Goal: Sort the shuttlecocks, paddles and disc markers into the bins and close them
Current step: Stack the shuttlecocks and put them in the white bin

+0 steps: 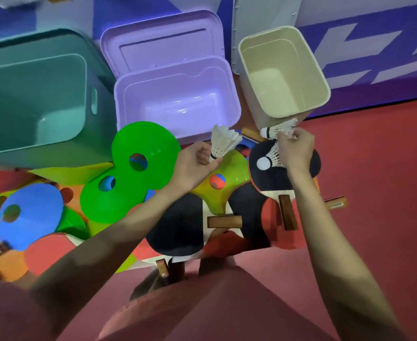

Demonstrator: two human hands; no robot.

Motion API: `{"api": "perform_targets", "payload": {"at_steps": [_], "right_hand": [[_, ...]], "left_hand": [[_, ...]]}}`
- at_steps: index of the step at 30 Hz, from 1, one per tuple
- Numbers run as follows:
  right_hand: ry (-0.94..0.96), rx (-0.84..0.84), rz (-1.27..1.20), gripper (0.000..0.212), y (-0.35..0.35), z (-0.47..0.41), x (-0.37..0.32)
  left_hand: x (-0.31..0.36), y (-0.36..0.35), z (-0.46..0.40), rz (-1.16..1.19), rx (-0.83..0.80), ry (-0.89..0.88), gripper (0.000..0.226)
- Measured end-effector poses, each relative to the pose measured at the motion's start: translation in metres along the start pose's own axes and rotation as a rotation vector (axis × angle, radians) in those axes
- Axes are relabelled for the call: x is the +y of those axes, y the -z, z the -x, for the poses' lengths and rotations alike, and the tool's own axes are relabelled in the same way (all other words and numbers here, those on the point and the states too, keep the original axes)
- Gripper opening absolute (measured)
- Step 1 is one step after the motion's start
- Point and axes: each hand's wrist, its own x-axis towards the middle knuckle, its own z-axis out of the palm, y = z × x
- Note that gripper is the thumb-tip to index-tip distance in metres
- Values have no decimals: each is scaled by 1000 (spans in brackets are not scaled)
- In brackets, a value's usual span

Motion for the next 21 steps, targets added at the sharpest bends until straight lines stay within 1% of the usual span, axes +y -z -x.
{"api": "perform_targets", "payload": {"at_steps": [2, 5, 10, 13, 14, 16, 21], "right_hand": [[49, -4, -133, 40, -4, 32, -14], [131, -50, -207, 45, -19, 80, -36], [178, -127, -188, 46, -65, 157, -67], [213, -124, -152, 47, -97, 209, -89], [212, -122, -160, 46, -112, 231, -97], [189, -120, -191, 42, -133, 262, -104], [216, -200, -233, 22, -197, 337, -130]], "left_hand": [[-7, 15, 11, 49, 26, 11, 21], [-20, 48, 34, 112, 53, -2, 24], [-65, 125, 81, 179, 155, -49, 25], [-105, 177, 111, 172, 198, -26, 34], [-121, 199, 123, 171, 209, -20, 35], [-146, 230, 138, 163, 224, 4, 31], [-206, 324, 173, 134, 208, 2, 29]]}}
